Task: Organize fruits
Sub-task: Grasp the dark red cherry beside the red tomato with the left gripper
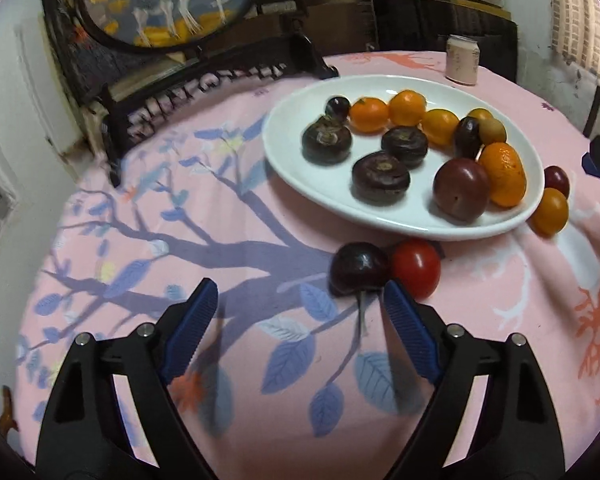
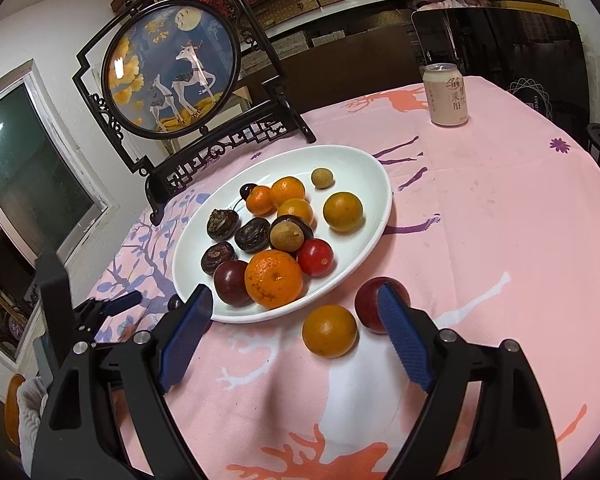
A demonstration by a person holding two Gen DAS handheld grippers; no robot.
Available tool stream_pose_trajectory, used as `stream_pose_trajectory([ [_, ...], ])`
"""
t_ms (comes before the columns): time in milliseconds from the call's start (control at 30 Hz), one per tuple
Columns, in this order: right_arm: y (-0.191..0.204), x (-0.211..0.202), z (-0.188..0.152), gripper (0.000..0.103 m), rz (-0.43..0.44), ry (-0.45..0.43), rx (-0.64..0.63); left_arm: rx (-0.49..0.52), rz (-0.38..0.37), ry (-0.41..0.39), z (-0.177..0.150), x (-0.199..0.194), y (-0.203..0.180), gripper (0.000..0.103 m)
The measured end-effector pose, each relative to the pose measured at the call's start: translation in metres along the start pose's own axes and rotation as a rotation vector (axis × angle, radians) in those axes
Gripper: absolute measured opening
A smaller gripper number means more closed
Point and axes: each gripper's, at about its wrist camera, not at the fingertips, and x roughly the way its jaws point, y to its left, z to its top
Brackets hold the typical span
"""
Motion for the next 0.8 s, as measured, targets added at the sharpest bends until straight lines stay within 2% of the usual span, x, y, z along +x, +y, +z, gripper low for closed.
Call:
stream_pose_trajectory([
  [67,0.000,0.001,0.000,0.084,-0.003,0.002,-0.002,-0.001,-0.005,0.007,0.004,0.005,0.001,0.079],
  [133,0.000,0.002,-0.001,0.084,-0.006,0.006,-0.003,-0.019,-0.048,0.036,0.008,0.013,0.003,0.068],
  [167,0.000,0.003,-0.001,0.084,-0.008,0.006,-0.004,-0.033,-0.077,0.041,0.008,0.015,0.005,0.057],
  [200,0.000,0.003,-0.001,0.084,-0.010,0.007,-0.004,-0.038,-0.088,0.040,0.008,0.015,0.006,0.054],
  [433,0.001,0.007,-0.003,0.084,-0.016,0.021,-0.014,-0.048,-0.108,0.037,0.009,0.017,0.007,0.053],
  [500,0.002,0.007,-0.003,0.084,-0.013,0.023,-0.020,-0.041,-0.085,0.025,0.009,0.015,0.005,0.053],
  [600,0.003,0.005,-0.003,0.084,-0.011,0.015,-0.021,-0.018,-0.041,-0.037,0.010,0.004,0.001,0.054],
  [667,0.003,0.006,-0.003,0.084,-0.013,0.014,-0.021,-0.008,-0.053,-0.029,0.010,0.006,-0.001,0.054],
  [733,0.003,0.006,-0.003,0.084,-0.015,0.017,-0.020,-0.029,-0.076,-0.014,0.013,0.011,0.002,0.046],
  [767,0.003,0.007,-0.003,0.084,-0.016,0.019,-0.020,-0.042,-0.090,-0.013,0.015,0.012,0.004,0.037],
  [800,0.003,0.007,-0.003,0.084,-0.016,0.022,-0.020,-0.055,-0.100,-0.007,0.016,0.015,0.005,0.034],
])
